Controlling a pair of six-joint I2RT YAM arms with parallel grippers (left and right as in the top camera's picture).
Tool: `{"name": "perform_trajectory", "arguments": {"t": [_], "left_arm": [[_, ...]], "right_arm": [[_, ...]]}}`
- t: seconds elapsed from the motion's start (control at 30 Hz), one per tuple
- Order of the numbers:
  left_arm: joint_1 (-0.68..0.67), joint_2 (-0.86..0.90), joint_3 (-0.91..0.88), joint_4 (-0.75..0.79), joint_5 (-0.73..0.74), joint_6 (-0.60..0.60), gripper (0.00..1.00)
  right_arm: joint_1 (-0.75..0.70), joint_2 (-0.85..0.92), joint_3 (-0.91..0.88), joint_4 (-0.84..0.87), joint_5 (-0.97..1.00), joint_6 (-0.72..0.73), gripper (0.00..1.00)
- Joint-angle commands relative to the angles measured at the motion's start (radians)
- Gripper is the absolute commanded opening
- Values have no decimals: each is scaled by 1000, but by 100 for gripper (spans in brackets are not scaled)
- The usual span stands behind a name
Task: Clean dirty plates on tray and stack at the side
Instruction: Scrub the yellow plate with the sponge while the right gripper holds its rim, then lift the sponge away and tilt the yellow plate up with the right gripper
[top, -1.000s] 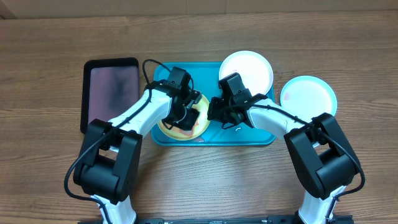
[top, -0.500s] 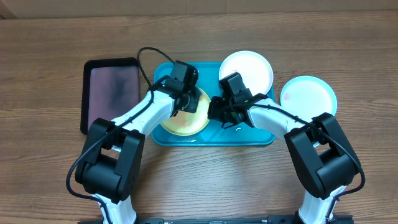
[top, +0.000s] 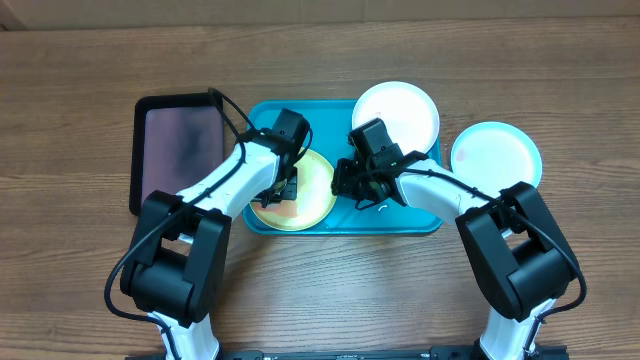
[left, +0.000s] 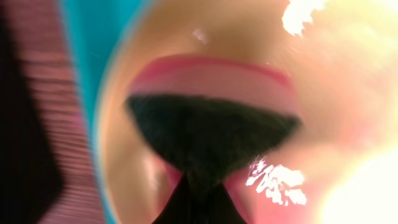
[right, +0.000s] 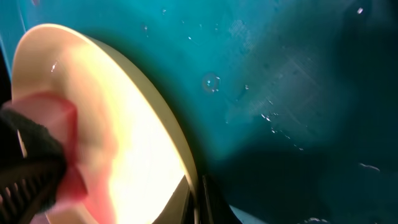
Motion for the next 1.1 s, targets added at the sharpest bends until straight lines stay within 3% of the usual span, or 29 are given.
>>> {"name": "perform_trajectory", "arguments": {"t": [0.0,0.17,0.3,0.5,0.7,1.07], "left_arm": [[-2,10,67,-30,322,97,4],[11,10,265,-82,363,100,4],[34,10,417,-131,293,84,4],[76,11,481,-179,201,57,4],[90,15,453,-198,201,54,4],[87,15,386,-173,200,8,4]], "right_arm": [[-7,-10,16,-47,24,-5,4],[-7,-20,49,-138,24,-32,4],[-9,-34,49,-181,24,-46,4],[-9,-130,76,-288,121,-105,4],[28,-293,111,-413,384,-137,4],[211,-401,114,-540,1137,-135,4]]}}
